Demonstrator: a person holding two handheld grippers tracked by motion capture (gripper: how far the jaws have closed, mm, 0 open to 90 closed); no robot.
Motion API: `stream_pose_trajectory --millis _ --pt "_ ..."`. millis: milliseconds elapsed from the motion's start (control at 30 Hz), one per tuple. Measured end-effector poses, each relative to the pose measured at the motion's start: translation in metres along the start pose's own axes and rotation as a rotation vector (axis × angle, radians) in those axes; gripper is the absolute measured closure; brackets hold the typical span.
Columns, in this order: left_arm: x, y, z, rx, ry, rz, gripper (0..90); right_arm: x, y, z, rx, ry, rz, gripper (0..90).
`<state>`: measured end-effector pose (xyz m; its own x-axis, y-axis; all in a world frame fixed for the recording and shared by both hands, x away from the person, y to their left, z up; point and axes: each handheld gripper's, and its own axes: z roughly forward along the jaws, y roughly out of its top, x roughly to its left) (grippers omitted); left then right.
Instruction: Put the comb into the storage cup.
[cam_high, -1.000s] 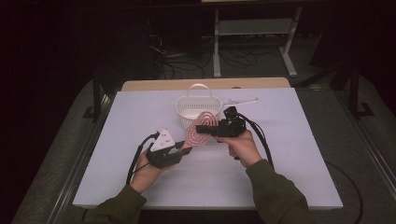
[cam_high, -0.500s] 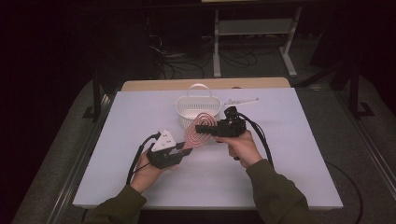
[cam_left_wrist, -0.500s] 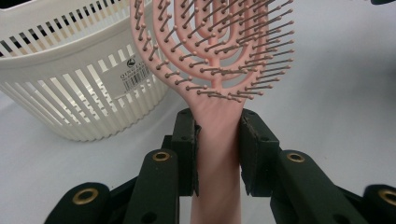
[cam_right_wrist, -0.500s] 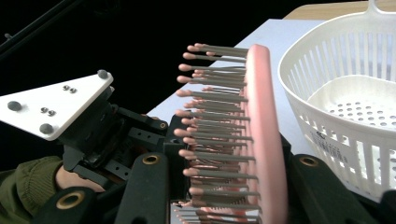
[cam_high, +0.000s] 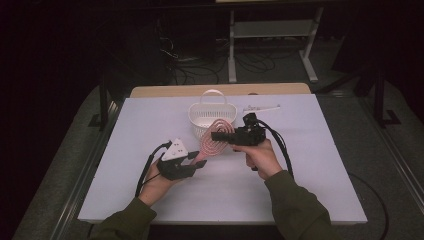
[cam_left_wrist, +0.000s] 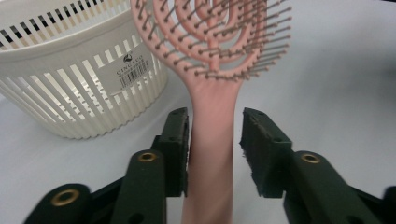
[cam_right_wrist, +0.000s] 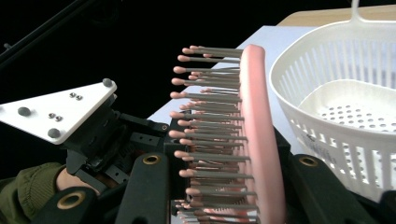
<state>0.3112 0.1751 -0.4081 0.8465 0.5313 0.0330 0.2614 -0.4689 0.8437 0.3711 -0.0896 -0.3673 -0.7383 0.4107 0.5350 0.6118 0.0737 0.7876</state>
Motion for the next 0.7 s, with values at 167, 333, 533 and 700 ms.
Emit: stream_pose_trajectory --millis 167,333,533,700 --pt "0.004 -0.001 -0.002 0.009 -0.013 -0.015 51.6 -0.001 0.001 -0.005 -0.014 -0.005 0.001 63.3" --pt "0.011 -0.003 -0.003 0.037 -0.054 -0.035 44.5 -0.002 0.002 -0.007 -0.022 -0.01 0.003 63.3" --pt "0.014 -0.007 -0.01 0.036 -0.098 -0.047 37.3 -0.003 0.003 -0.008 -0.023 -0.016 0.003 63.3" --pt "0.018 -0.016 -0.021 0.037 -0.106 -0.047 33.2 -0.004 0.004 -0.01 -0.03 -0.024 0.002 63.3"
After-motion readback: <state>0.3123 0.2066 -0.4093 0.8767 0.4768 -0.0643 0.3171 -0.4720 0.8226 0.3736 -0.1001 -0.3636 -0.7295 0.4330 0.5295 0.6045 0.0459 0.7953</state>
